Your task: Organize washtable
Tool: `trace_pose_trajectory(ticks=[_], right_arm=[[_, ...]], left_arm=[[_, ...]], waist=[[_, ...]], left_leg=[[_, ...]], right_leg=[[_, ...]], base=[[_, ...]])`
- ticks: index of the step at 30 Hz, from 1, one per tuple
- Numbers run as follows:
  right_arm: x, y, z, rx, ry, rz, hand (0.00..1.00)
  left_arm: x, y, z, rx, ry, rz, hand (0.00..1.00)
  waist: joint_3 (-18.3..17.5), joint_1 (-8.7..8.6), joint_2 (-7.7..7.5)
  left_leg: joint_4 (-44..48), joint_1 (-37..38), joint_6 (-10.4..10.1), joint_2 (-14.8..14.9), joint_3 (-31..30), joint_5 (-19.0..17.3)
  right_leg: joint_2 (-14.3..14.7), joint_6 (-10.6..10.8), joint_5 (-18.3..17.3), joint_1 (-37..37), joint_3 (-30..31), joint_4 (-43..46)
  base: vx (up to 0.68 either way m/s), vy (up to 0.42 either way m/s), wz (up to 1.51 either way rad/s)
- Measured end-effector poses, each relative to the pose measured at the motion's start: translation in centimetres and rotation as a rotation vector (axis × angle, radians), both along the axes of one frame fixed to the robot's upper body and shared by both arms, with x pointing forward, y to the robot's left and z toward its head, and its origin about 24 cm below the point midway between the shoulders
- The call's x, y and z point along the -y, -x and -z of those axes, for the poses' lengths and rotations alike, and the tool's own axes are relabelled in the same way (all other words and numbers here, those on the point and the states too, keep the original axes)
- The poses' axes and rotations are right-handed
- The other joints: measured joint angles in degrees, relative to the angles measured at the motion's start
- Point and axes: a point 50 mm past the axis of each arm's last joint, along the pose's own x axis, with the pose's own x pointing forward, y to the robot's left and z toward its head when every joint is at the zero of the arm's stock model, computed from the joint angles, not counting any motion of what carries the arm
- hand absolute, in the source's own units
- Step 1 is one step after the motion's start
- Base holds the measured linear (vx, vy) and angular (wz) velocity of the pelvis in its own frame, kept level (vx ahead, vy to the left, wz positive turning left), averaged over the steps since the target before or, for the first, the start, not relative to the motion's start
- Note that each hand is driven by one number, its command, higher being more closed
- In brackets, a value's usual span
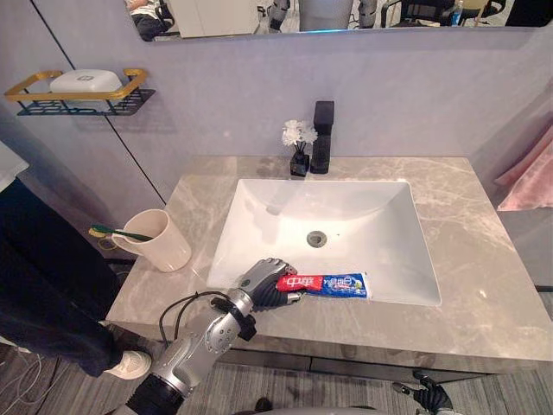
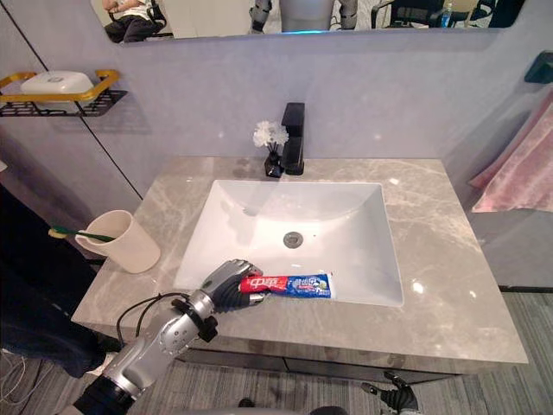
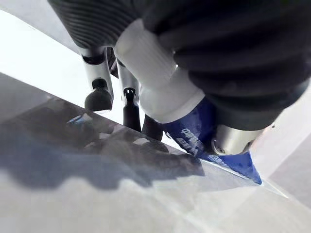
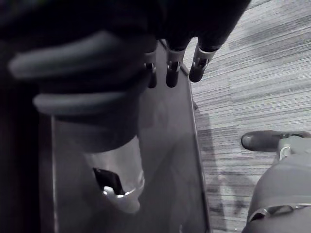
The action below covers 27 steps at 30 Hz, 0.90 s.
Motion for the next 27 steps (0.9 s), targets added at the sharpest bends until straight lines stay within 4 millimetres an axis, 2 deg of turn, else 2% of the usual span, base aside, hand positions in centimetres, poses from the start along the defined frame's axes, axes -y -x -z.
trace_pose_trajectory(ticks=[7, 18, 22, 25, 27], right_arm=[[0.2, 0.2, 0.0, 0.018, -0.019, 0.064, 0.00], [2.0, 2.0, -0.4, 0.144, -0.072, 0.495, 0.00], [3.4, 1.4, -2.3, 0.280, -0.011, 0.606, 0.00], [4.3, 0.3, -4.1, 0.378, 0.051, 0.614, 0.00], [4.6, 0.4, -5.1, 0.412, 0.095, 0.618, 0.00]], left_arm=[[-0.3, 0.0, 0.2, -0.012, 0.012, -0.036, 1.00], [-1.7, 0.2, 0.3, -0.038, 0.161, -0.212, 1.00], [-1.5, 0.1, -0.1, -0.041, 0.235, -0.256, 1.00], [-1.1, -0.1, -0.2, -0.050, 0.292, -0.282, 1.00], [-0.8, -0.1, -0.3, -0.054, 0.314, -0.285, 1.00]], waist=[[0.0, -0.16, 0.01], [0.0, 0.16, 0.01], [-0.3, 0.42, -0.48], [-0.5, 0.19, -0.94], [-0.6, 0.37, -1.62]], left_leg=[[0.0, 0.5, 0.1, 0.1, 0.8, -0.3], [-0.9, 1.4, -0.1, 0.6, 3.2, -0.7], [-0.9, 1.3, 0.1, 0.6, 5.3, -1.3], [-0.7, 1.3, 0.1, 0.6, 5.6, -1.4], [0.2, 1.0, 0.1, 0.6, 5.6, -2.1]], right_leg=[[0.0, 0.0, 0.0, 0.1, 0.5, 0.0], [0.3, 0.1, 0.1, -0.7, 3.1, 0.1], [0.1, 0.2, 0.1, -1.7, 5.0, 0.4], [0.1, 0.3, 0.1, -1.9, 5.4, 0.9], [0.1, 0.3, 0.1, -2.0, 5.7, 1.2]], base=[[-0.04, -0.008, -0.06], [-0.02, -0.008, -0.11], [0.01, 0.003, -0.23], [0.00, -0.003, -0.08], [-0.02, -0.004, -0.04]])
